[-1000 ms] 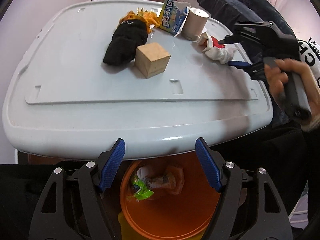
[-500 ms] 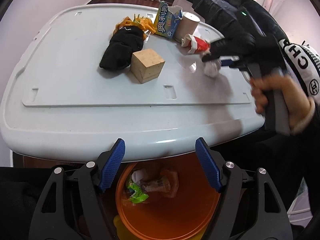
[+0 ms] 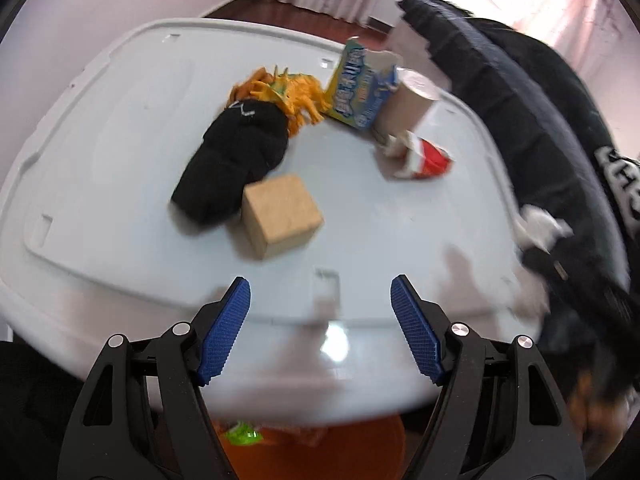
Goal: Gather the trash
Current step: 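Grasp the white tissue with the right gripper and lift it, then grasp the wooden block with the left gripper while the right gripper holds the tissue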
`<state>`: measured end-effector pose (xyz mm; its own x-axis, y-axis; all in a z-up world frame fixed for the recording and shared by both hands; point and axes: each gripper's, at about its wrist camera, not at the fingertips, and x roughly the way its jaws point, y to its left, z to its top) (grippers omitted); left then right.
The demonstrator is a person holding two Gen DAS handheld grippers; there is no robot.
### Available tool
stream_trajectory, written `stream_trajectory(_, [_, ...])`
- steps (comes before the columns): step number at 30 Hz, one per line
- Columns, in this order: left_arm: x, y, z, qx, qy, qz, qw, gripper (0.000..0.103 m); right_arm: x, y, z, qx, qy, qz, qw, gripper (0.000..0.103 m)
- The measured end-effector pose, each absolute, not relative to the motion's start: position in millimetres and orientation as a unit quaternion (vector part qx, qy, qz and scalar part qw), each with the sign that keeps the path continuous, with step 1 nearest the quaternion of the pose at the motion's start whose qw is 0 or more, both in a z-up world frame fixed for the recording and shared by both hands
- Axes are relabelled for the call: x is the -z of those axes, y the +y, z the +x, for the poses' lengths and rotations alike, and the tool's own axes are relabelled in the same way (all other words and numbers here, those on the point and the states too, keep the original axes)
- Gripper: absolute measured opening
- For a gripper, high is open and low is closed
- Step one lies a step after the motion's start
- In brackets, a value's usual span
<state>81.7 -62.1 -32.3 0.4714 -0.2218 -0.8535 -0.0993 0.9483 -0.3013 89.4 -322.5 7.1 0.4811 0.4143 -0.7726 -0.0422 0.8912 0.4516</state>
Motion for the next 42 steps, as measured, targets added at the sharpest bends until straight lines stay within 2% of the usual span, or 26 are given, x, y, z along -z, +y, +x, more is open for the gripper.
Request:
stream_trajectory(9, [47.7, -68.6, 111.6, -0.015, 0.496, -0.129, 0.859, 0.07, -4.4, -324.3, 101.2, -0.152, 0.48, 0.23, 0.833, 0.037])
stream_trajectory(10, [47.8, -66.8, 112.2, -0.013, 0.494, -0.129, 0.86, 0.069, -4.2, -324.2, 100.9, -0.154, 0.481, 0.231, 0.832, 0.037])
stream_trajectory(12, [48.5, -64.6, 111.5, -0.013, 0.49, -0.116, 0.864, 0.057, -3.3, -324.4, 101.2, -0.154, 0.481, 0.233, 0.831, 0.037])
stream_trajectory(15, [49.3, -64.2, 106.0, -0.011, 0.481, -0.097, 0.871, 0.047, -1.4, -326.1, 102.0, -0.153, 0.484, 0.242, 0.827, 0.037])
stream_trajectory(22, [51.4, -65.0, 104.6, -0.015, 0.467, -0.083, 0.88, 0.043, 0.6, -321.9, 102.1, -0.155, 0.487, 0.234, 0.827, 0.037])
stream_trajectory(24, [52.7, -68.1, 104.4, -0.02, 0.461, -0.067, 0.885, 0.038, 2.3, -320.9, 102.1, -0.154, 0.489, 0.232, 0.826, 0.037])
stream_trajectory(36, [51.5, -60.0, 96.9, 0.016, 0.446, -0.064, 0.893, 0.036, 3.1, -311.6, 98.4, -0.155, 0.487, 0.207, 0.834, 0.037])
stream_trajectory(42, [30.3, -69.4, 69.8, 0.039, 0.453, -0.053, 0.889, 0.036, -6.6, -302.9, 86.9, -0.16, 0.472, 0.187, 0.847, 0.037])
